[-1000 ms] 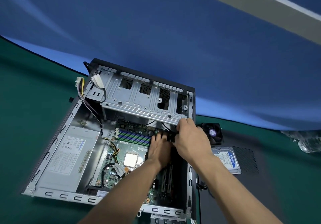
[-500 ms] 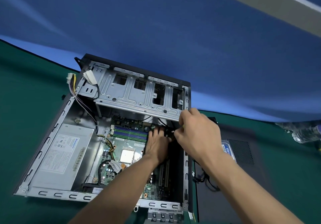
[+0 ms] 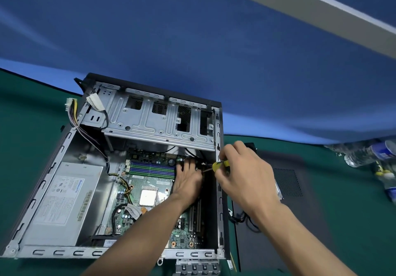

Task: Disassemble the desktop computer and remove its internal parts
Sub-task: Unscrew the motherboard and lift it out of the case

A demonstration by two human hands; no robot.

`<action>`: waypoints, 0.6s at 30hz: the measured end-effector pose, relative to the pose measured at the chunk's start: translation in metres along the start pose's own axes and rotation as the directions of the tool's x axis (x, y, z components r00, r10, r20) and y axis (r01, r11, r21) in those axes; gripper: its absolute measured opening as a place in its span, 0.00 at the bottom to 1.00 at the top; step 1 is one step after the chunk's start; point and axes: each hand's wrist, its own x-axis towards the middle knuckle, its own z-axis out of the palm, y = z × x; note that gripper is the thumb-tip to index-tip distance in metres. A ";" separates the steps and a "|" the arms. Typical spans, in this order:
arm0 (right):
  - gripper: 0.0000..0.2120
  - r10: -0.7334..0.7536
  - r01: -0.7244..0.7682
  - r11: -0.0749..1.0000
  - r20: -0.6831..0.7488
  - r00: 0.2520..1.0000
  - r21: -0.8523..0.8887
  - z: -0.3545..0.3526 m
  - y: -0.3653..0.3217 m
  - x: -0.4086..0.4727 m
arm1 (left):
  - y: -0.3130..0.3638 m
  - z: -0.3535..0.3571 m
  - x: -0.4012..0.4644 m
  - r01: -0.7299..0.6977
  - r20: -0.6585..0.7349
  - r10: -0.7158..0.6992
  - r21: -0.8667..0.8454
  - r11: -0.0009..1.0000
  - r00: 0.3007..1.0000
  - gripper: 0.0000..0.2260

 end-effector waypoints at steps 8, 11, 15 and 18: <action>0.09 0.001 -0.001 1.000 0.016 1.000 0.014 0.002 0.003 -0.007 | 0.002 0.000 0.000 -0.021 -0.052 0.028 0.129 0.991 0.998 0.12; 0.08 0.019 -0.019 1.000 0.011 1.000 0.007 0.003 0.003 -0.007 | 0.001 -0.001 -0.002 -0.038 -0.044 0.044 0.127 0.991 0.998 0.12; 0.08 0.030 -0.030 1.000 0.012 0.999 0.003 0.005 0.003 -0.008 | 0.000 -0.001 -0.001 -0.059 -0.056 0.070 0.169 0.984 0.996 0.17; 0.08 0.035 -0.035 0.999 0.009 0.999 0.000 0.006 0.003 -0.008 | 0.001 -0.001 0.001 -0.084 -0.046 0.098 0.248 0.965 0.994 0.15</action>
